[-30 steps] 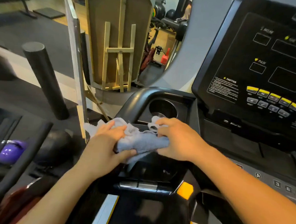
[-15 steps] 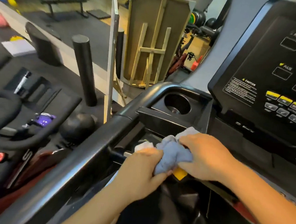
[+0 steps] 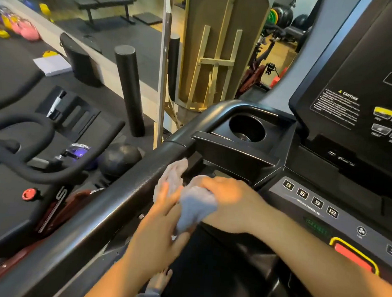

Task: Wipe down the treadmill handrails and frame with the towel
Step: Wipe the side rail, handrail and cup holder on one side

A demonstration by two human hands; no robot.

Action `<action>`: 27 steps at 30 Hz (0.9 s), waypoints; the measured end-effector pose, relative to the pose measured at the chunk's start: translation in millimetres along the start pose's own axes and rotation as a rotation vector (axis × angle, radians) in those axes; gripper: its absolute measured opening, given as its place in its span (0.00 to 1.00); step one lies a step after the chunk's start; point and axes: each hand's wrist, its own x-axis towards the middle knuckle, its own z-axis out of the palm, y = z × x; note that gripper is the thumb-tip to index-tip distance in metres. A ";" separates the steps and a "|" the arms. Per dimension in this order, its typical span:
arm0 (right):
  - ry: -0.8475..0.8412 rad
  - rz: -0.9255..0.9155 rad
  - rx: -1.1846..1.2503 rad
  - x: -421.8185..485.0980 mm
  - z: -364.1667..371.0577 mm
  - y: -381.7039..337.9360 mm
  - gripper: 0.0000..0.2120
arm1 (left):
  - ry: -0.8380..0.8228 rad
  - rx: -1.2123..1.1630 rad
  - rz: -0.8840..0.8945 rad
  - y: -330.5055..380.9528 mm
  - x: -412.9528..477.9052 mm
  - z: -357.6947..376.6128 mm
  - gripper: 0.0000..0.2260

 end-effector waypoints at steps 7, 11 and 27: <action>-0.016 0.103 -0.199 -21.0 -49.2 25.9 0.23 | -0.035 0.047 0.239 47.5 51.0 12.8 0.11; -0.180 0.231 -0.127 14.4 -37.0 20.0 0.21 | 0.035 -0.069 0.155 40.6 46.0 0.3 0.15; -0.459 0.170 0.077 52.5 -36.8 19.5 0.09 | 0.030 0.037 0.008 11.0 47.5 -7.0 0.16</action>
